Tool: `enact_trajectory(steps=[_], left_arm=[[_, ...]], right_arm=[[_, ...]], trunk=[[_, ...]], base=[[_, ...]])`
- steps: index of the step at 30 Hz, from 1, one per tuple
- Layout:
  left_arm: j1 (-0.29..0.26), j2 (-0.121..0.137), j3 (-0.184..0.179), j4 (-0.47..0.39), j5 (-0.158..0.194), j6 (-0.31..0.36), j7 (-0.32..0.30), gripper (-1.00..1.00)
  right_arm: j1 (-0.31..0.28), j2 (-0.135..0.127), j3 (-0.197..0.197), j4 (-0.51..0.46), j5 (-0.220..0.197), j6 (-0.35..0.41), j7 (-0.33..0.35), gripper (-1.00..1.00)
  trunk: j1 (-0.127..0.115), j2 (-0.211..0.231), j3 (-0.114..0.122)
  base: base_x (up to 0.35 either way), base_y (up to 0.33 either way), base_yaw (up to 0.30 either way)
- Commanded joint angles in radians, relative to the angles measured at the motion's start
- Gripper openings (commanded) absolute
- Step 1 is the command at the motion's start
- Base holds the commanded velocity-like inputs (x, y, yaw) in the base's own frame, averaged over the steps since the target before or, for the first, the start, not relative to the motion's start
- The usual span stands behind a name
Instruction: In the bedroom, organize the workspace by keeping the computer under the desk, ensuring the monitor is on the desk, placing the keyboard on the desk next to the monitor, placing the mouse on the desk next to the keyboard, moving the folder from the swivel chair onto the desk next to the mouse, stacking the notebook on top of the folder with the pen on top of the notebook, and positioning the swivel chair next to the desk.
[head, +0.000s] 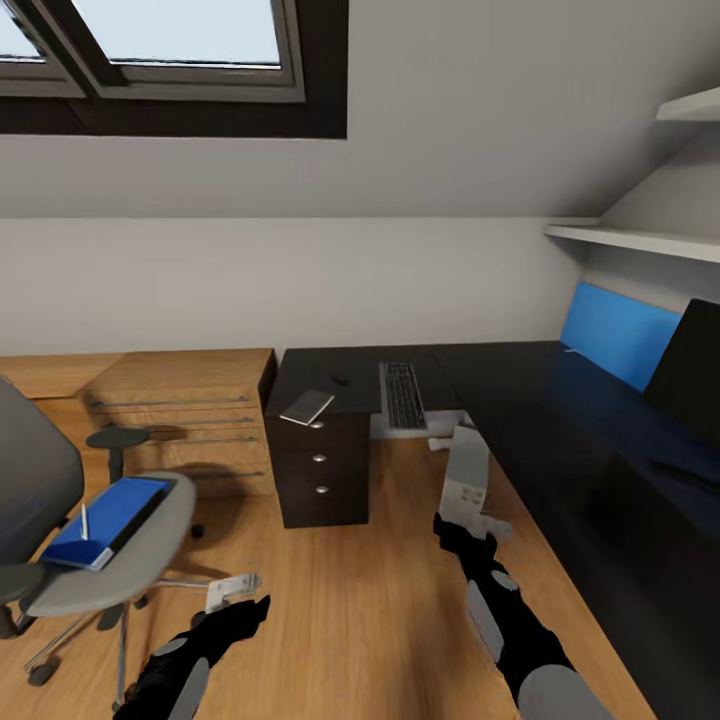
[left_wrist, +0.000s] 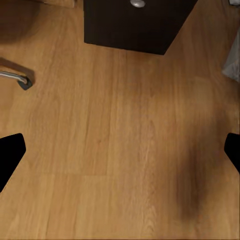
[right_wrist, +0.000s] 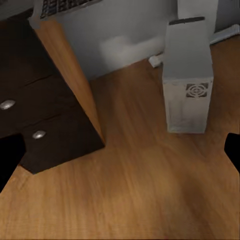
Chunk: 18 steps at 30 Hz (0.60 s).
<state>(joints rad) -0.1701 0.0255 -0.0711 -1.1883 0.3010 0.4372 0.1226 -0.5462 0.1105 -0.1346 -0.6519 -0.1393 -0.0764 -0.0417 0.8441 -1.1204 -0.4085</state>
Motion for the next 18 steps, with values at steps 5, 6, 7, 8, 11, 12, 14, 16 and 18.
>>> enact_trajectory(steps=[5,6,7,8,11,12,14,16,18], left_arm=[[-0.007,-0.001,0.021,-0.069,0.012,0.057,0.009,1.0],[-0.007,-0.002,0.026,-0.068,0.012,0.061,0.008,1.0],[-0.008,-0.002,0.027,-0.067,0.012,0.061,0.008,1.0],[-0.008,-0.003,0.027,-0.067,0.012,0.062,0.008,1.0],[-0.008,-0.003,0.028,-0.065,0.012,0.063,0.008,1.0],[-0.008,-0.003,0.029,-0.066,0.012,0.063,0.008,1.0],[-0.008,-0.003,0.029,-0.067,0.012,0.063,0.008,1.0],[-0.008,-0.002,0.03,-0.069,0.012,0.063,0.008,1.0],[-0.008,-0.002,0.031,-0.08,0.011,0.064,0.008,1.0]], right_arm=[[-0.004,-0.003,-0.038,-0.196,-0.23,0.081,0.114,1.0],[0.013,-0.004,-0.043,-0.226,-0.27,0.089,0.13,1.0],[0.021,-0.008,-0.044,-0.233,-0.282,0.092,0.134,1.0],[0.023,-0.012,-0.045,-0.235,-0.287,0.094,0.136,1.0],[0.033,-0.032,-0.046,-0.243,-0.304,0.098,0.141,1.0],[0.038,-0.038,-0.046,-0.248,-0.309,0.101,0.142,1.0],[0.04,-0.041,-0.046,-0.25,-0.311,0.108,0.142,1.0],[0.04,-0.042,-0.047,-0.25,-0.312,0.117,0.141,1.0],[0.042,-0.045,-0.048,-0.247,-0.32,0.143,0.142,1.0]], trunk=[[0.001,-0.001,-0.001],[0.001,-0.001,-0.001],[0.001,-0.001,-0.001],[0.001,-0.001,-0.001],[0.001,-0.001,-0.001],[0.001,-0.001,-0.001],[0.001,-0.001,-0.001],[0.001,-0.001,-0.001],[0.001,-0.001,-0.001]], base=[[0.331,0.023,0.0],[0.333,0.004,0.0],[0.333,0.002,0.0],[0.333,0.002,0.0],[0.333,0.001,0.0],[0.333,0.0,0.0],[0.333,0.0,0.0],[0.333,0.0,0.0],[0.333,0.0,0.0]])
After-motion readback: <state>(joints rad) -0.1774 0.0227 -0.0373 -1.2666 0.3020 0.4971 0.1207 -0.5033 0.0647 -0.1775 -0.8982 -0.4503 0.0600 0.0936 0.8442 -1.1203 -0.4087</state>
